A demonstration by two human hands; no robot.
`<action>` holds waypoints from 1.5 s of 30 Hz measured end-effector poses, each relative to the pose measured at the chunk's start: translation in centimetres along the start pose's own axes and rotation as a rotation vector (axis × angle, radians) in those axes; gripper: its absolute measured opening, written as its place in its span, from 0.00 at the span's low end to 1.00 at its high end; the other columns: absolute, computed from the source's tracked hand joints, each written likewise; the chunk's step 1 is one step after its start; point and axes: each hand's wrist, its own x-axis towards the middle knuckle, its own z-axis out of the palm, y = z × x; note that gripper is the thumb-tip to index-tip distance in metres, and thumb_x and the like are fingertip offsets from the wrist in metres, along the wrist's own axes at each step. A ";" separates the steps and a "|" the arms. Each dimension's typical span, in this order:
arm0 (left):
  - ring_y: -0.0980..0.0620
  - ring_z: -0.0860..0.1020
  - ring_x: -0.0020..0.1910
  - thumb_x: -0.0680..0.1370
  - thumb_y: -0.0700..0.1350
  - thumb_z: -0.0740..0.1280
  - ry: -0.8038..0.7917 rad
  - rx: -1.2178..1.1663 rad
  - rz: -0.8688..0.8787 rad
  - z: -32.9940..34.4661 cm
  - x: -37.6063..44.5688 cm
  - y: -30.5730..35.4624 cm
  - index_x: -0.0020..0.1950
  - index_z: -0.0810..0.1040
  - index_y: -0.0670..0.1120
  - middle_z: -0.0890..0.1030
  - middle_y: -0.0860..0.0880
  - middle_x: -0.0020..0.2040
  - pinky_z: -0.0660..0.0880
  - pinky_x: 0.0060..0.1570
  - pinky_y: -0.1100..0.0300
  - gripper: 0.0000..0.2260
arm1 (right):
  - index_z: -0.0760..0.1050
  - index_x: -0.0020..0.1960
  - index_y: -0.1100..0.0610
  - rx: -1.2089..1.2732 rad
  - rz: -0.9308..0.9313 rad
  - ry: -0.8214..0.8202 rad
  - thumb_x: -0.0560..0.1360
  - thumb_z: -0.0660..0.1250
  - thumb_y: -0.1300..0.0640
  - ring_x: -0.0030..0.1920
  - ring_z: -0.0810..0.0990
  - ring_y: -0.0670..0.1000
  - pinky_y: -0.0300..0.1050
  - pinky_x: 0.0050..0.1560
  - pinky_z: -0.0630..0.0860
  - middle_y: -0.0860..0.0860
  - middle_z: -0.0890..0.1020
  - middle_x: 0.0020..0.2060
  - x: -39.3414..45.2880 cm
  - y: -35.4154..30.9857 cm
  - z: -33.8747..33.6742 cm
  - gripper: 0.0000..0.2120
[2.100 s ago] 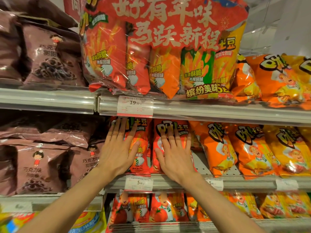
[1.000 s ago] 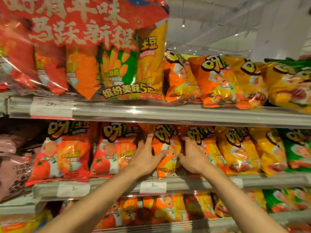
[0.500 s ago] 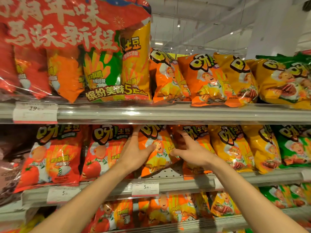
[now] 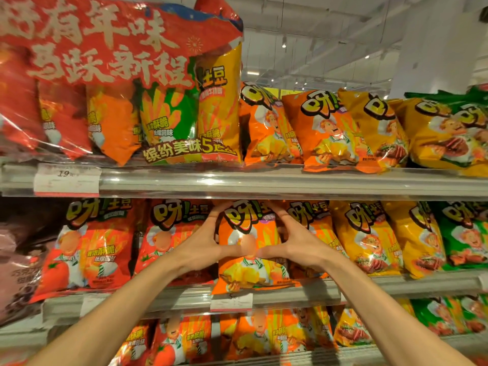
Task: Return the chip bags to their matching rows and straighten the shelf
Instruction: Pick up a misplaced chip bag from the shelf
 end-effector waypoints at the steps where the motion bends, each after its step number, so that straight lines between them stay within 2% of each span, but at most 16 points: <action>1: 0.72 0.69 0.62 0.61 0.64 0.79 -0.006 -0.006 0.006 0.0 0.2 0.1 0.74 0.53 0.69 0.67 0.66 0.67 0.69 0.58 0.74 0.49 | 0.51 0.75 0.32 -0.010 0.003 0.008 0.55 0.82 0.36 0.70 0.62 0.40 0.41 0.67 0.66 0.35 0.62 0.71 0.0 0.1 -0.1 0.57; 2: 0.77 0.68 0.59 0.60 0.63 0.80 -0.011 -0.010 0.007 0.0 0.4 0.1 0.74 0.52 0.68 0.66 0.69 0.65 0.67 0.53 0.80 0.51 | 0.51 0.76 0.34 -0.012 0.006 0.014 0.55 0.82 0.35 0.71 0.61 0.39 0.43 0.70 0.64 0.35 0.61 0.72 0.1 0.3 -0.2 0.59; 4: 0.72 0.66 0.62 0.58 0.63 0.79 -0.022 0.005 -0.011 0.1 0.8 0.1 0.77 0.49 0.67 0.62 0.68 0.66 0.63 0.50 0.82 0.55 | 0.50 0.77 0.34 -0.002 0.016 0.021 0.54 0.82 0.35 0.72 0.59 0.39 0.44 0.71 0.62 0.35 0.60 0.72 0.0 0.6 -0.5 0.60; 8: 0.58 0.61 0.71 0.60 0.61 0.81 -0.002 0.020 -0.030 0.0 1.4 0.4 0.80 0.46 0.62 0.60 0.55 0.77 0.64 0.65 0.62 0.59 | 0.51 0.78 0.37 -0.001 0.016 0.057 0.55 0.83 0.38 0.71 0.59 0.38 0.40 0.69 0.61 0.36 0.61 0.72 0.2 0.6 -0.7 0.60; 11: 0.50 0.76 0.63 0.60 0.65 0.79 0.061 0.035 -0.047 -0.1 0.8 0.9 0.80 0.48 0.61 0.73 0.50 0.66 0.77 0.59 0.51 0.57 | 0.52 0.79 0.43 -0.005 0.026 0.091 0.56 0.82 0.39 0.70 0.63 0.41 0.38 0.66 0.64 0.38 0.64 0.71 0.8 0.2 -1.1 0.60; 13: 0.50 0.79 0.56 0.64 0.68 0.75 0.205 0.146 -0.050 -0.4 -0.1 0.5 0.78 0.56 0.56 0.79 0.52 0.57 0.79 0.51 0.51 0.49 | 0.54 0.78 0.44 -0.027 0.034 0.113 0.59 0.82 0.42 0.64 0.69 0.41 0.30 0.55 0.67 0.38 0.69 0.66 1.2 -0.1 -1.0 0.56; 15: 0.49 0.78 0.55 0.73 0.64 0.69 0.450 0.472 0.009 -1.1 -1.2 -0.9 0.72 0.67 0.50 0.80 0.50 0.53 0.75 0.49 0.53 0.33 | 0.55 0.77 0.43 -0.078 0.038 0.126 0.63 0.81 0.46 0.53 0.73 0.38 0.25 0.45 0.69 0.38 0.71 0.61 1.7 -0.2 -0.2 0.51; 18: 0.39 0.76 0.58 0.80 0.56 0.60 0.607 0.896 0.144 -2.5 -2.8 -3.1 0.67 0.76 0.45 0.80 0.41 0.57 0.74 0.54 0.47 0.21 | 0.53 0.78 0.47 -0.198 0.071 0.120 0.70 0.76 0.50 0.51 0.74 0.44 0.28 0.47 0.74 0.50 0.67 0.69 2.1 -0.6 1.8 0.45; 20: 0.38 0.75 0.62 0.81 0.59 0.55 0.560 1.022 0.093 -3.1 -3.3 -4.6 0.68 0.76 0.46 0.79 0.40 0.63 0.72 0.60 0.44 0.24 | 0.50 0.79 0.48 -0.395 0.108 0.156 0.73 0.69 0.43 0.69 0.67 0.59 0.46 0.68 0.68 0.58 0.57 0.76 2.3 -0.9 3.1 0.42; 22: 0.41 0.70 0.70 0.82 0.61 0.49 0.488 1.050 0.037 -3.2 -3.6 -5.8 0.74 0.71 0.49 0.73 0.42 0.72 0.65 0.69 0.43 0.27 | 0.51 0.79 0.50 -0.648 0.079 0.229 0.75 0.57 0.34 0.75 0.56 0.63 0.58 0.74 0.57 0.63 0.54 0.77 2.5 -1.2 4.8 0.38; 24: 0.44 0.61 0.77 0.82 0.62 0.43 0.426 1.055 0.025 -3.0 -3.5 -6.7 0.79 0.63 0.51 0.65 0.45 0.78 0.56 0.76 0.44 0.29 | 0.51 0.79 0.50 -0.784 0.004 0.280 0.78 0.47 0.33 0.76 0.54 0.63 0.64 0.75 0.48 0.63 0.57 0.77 2.7 -1.4 6.7 0.35; 28: 0.47 0.49 0.81 0.81 0.64 0.35 0.386 1.061 0.003 -2.7 -2.9 -7.4 0.81 0.53 0.54 0.55 0.46 0.81 0.45 0.78 0.45 0.31 | 0.49 0.80 0.49 -0.896 -0.045 0.318 0.80 0.39 0.35 0.78 0.53 0.61 0.68 0.74 0.45 0.57 0.59 0.78 3.7 -1.2 9.6 0.32; 32: 0.47 0.44 0.81 0.81 0.64 0.35 0.404 1.077 -0.001 -2.9 -2.7 -7.7 0.82 0.51 0.54 0.51 0.44 0.82 0.42 0.78 0.45 0.31 | 0.53 0.79 0.48 -0.903 -0.021 0.387 0.81 0.40 0.37 0.78 0.52 0.63 0.71 0.72 0.45 0.59 0.63 0.76 4.4 -1.2 11.4 0.30; 36: 0.44 0.51 0.80 0.82 0.63 0.41 0.417 1.048 0.020 -2.9 -2.7 -7.6 0.81 0.58 0.50 0.56 0.41 0.80 0.46 0.78 0.43 0.31 | 0.51 0.80 0.46 -0.938 -0.017 0.424 0.81 0.41 0.37 0.79 0.43 0.63 0.72 0.72 0.41 0.59 0.54 0.79 5.0 -1.1 12.1 0.29; 41: 0.42 0.55 0.79 0.82 0.62 0.44 0.437 1.058 0.023 -2.9 -2.8 -7.7 0.79 0.64 0.50 0.62 0.40 0.79 0.46 0.77 0.42 0.30 | 0.55 0.80 0.48 -0.946 -0.025 0.445 0.82 0.43 0.38 0.79 0.43 0.62 0.69 0.73 0.41 0.59 0.55 0.79 5.0 -1.4 12.3 0.29; 45: 0.41 0.61 0.77 0.82 0.62 0.46 0.450 1.061 0.017 -2.9 -2.9 -7.6 0.77 0.67 0.49 0.68 0.40 0.76 0.47 0.77 0.41 0.29 | 0.52 0.80 0.48 -0.856 -0.057 0.412 0.81 0.38 0.37 0.78 0.37 0.60 0.66 0.73 0.32 0.58 0.50 0.80 4.8 -1.4 11.9 0.31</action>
